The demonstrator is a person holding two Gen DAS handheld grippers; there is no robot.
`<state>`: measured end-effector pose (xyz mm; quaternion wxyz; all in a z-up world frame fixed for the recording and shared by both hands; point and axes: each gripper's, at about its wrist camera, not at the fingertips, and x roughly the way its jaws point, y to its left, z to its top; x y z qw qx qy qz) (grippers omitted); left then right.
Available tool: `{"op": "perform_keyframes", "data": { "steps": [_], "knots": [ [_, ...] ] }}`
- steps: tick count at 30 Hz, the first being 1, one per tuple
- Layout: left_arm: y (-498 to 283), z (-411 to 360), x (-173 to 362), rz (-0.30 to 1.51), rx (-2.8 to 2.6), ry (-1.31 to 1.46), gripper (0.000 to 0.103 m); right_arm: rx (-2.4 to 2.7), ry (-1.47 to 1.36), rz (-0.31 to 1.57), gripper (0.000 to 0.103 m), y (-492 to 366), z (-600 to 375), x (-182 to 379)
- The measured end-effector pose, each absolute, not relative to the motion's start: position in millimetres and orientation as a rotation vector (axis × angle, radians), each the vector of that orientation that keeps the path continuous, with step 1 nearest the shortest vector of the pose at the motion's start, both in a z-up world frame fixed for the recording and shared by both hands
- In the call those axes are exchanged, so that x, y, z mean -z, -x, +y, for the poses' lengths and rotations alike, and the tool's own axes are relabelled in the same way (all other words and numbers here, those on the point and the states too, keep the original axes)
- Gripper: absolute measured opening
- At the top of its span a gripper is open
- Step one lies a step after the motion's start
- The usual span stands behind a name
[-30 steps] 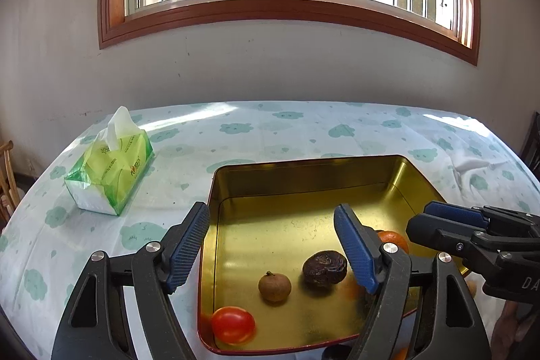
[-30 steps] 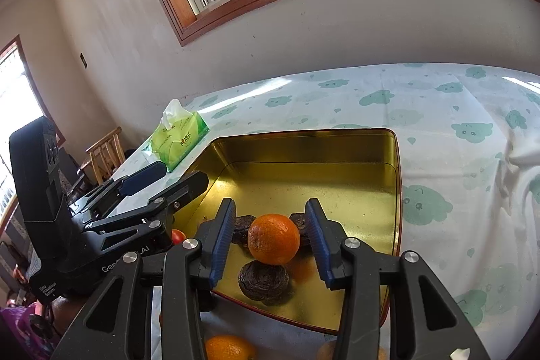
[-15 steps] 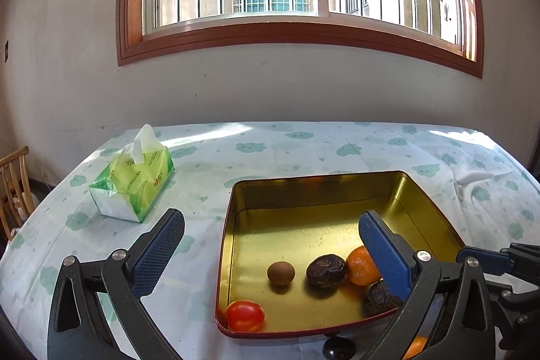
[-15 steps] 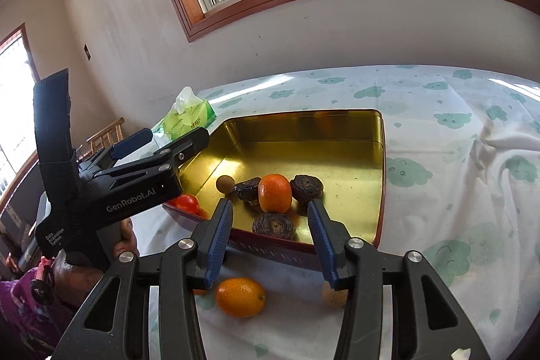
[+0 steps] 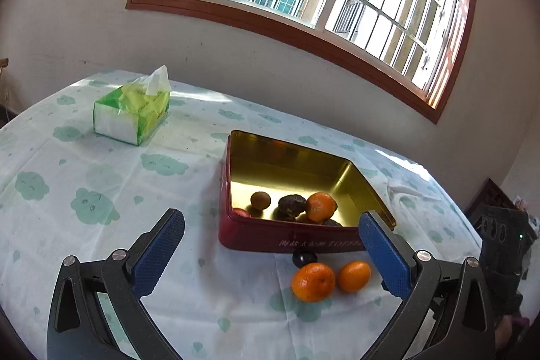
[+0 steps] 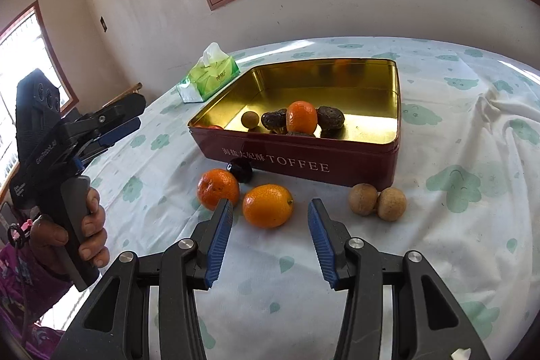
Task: Organize fruits
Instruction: 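Withdraw from the tin and grasp a smooth orange with the right gripper, then grasp a tangerine with the left gripper while the right holds the orange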
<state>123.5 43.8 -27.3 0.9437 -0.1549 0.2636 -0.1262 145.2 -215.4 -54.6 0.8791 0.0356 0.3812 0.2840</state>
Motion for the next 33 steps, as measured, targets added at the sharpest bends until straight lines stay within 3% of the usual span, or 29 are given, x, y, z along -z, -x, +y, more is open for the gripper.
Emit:
{"op": "perform_keyframes", "data": {
  "steps": [9, 10, 12, 23, 29, 31, 32, 33],
  "knots": [
    [-91, 11, 38, 0.678, 0.348, 0.084, 0.102, -0.594, 0.035, 0.923, 0.045, -177, -183, 81],
    [-91, 6, 37, 0.684, 0.363, 0.070, 0.102, -0.583, 0.033, 0.911, 0.038, -177, -184, 80],
    [-93, -5, 36, 0.690, 0.377, 0.038, 0.102, -0.555, 0.015, 0.888, 0.038, -174, -191, 77],
    [-139, -55, 49, 0.767, 0.396, 0.012, 0.100, -0.289, -0.264, 0.759, 0.039, -150, -319, 61],
    [-159, -65, 69, 0.834, 0.337, -0.006, 0.082, -0.289, -0.302, 0.776, 0.039, -155, -330, 70],
    [-165, -65, 79, 0.870, 0.323, 0.002, 0.073, -0.310, -0.280, 0.775, 0.039, -154, -325, 69],
    [-169, -64, 83, 0.896, 0.330, 0.023, 0.059, -0.314, -0.276, 0.782, 0.039, -155, -324, 69],
    [-170, -62, 83, 0.891, 0.323, 0.034, 0.054, -0.309, -0.277, 0.795, 0.039, -156, -324, 72]
  ]
}}
